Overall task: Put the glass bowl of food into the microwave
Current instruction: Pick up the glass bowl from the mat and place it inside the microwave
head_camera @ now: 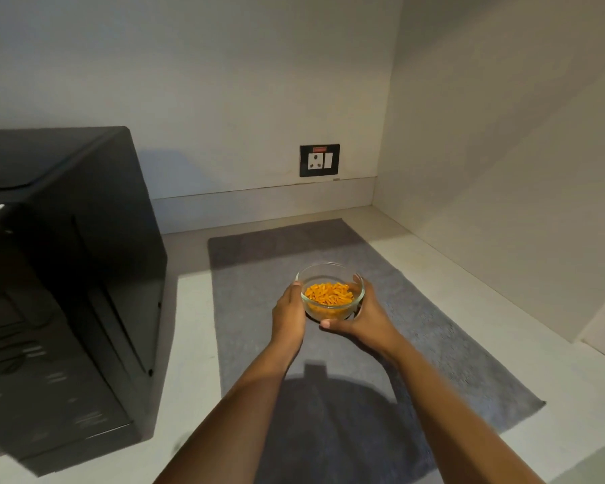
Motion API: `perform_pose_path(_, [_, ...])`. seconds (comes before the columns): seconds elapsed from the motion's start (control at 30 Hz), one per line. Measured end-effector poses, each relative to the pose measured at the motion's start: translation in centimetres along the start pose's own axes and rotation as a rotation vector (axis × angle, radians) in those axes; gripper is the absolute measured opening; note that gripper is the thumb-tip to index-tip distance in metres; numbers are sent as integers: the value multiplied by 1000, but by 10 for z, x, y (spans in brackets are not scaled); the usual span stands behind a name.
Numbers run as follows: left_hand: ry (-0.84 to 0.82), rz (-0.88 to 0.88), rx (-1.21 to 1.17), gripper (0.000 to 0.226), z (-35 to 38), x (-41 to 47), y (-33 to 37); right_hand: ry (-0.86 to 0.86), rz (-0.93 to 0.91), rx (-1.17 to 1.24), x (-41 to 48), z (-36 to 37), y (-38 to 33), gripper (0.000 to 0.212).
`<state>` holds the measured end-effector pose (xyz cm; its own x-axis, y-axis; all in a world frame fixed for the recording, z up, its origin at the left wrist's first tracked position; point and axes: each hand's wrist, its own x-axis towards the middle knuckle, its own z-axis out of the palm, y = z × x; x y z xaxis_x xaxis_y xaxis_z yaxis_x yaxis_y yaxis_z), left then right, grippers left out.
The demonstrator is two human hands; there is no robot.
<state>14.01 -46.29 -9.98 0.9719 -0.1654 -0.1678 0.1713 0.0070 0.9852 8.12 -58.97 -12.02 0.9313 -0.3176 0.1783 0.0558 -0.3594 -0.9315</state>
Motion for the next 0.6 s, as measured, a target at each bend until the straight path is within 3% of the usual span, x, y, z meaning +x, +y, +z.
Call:
perform_pose_path(0.3, [-65, 40, -27, 39, -34, -55, 14, -83, 7, 189, -50, 12, -34, 90])
perform_pose_path(0.6, [-64, 144, 89, 33, -121, -155, 43, -52, -24, 0, -138, 53, -113, 105])
